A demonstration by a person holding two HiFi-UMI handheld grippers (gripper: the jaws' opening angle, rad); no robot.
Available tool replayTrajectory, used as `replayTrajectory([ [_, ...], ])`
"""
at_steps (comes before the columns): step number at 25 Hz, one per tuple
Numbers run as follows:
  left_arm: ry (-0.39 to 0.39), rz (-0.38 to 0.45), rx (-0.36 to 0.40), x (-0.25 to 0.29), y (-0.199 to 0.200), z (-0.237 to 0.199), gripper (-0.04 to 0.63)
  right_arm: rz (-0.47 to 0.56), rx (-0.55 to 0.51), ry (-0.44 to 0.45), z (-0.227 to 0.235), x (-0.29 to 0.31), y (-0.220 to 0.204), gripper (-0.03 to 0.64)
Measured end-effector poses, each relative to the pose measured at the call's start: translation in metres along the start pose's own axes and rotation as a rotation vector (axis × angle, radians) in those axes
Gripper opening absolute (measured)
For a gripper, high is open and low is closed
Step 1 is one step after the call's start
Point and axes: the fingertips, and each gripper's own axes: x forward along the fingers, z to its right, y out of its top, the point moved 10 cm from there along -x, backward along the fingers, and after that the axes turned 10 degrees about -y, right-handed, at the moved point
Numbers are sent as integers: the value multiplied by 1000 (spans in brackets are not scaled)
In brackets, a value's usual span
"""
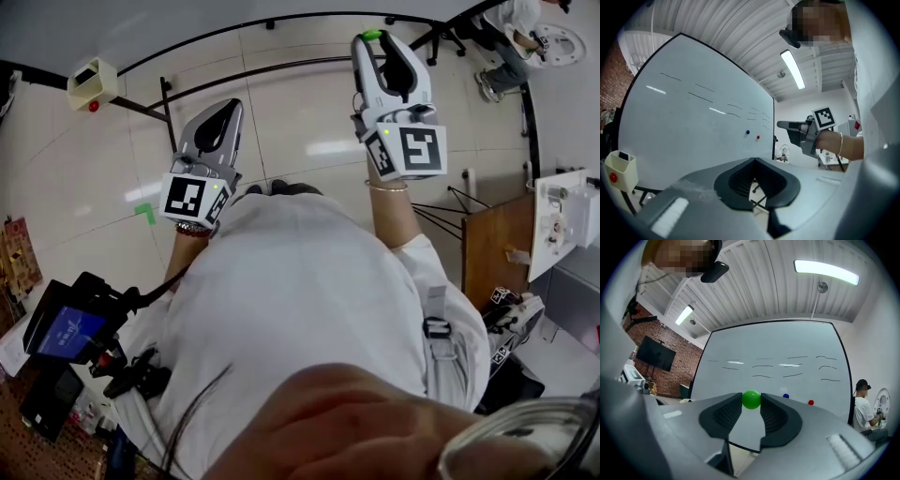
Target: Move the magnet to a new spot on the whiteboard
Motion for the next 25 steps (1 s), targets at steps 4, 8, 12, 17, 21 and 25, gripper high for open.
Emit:
replayTrajectory([
  [4, -30, -7, 5, 4, 0, 1, 6, 3, 19, -19, 0, -9, -7, 120],
  [8, -17, -7, -7, 0, -3, -2, 6, -11, 32, -19, -4, -12, -14, 120],
  [12, -6, 10, 3, 0, 0, -5, 6, -7, 21, -2, -6, -8, -11, 120],
  [17, 4, 27, 0, 0, 4, -10, 6, 2, 3, 9, -7, -7, -5, 120],
  [21, 29, 22, 28, 1, 10, -19, 6, -18, 3, 2, 1, -8, -6, 120],
  [25, 21, 56, 10, -1, 12, -20, 6, -31, 1, -22, 13, -10, -8, 120],
])
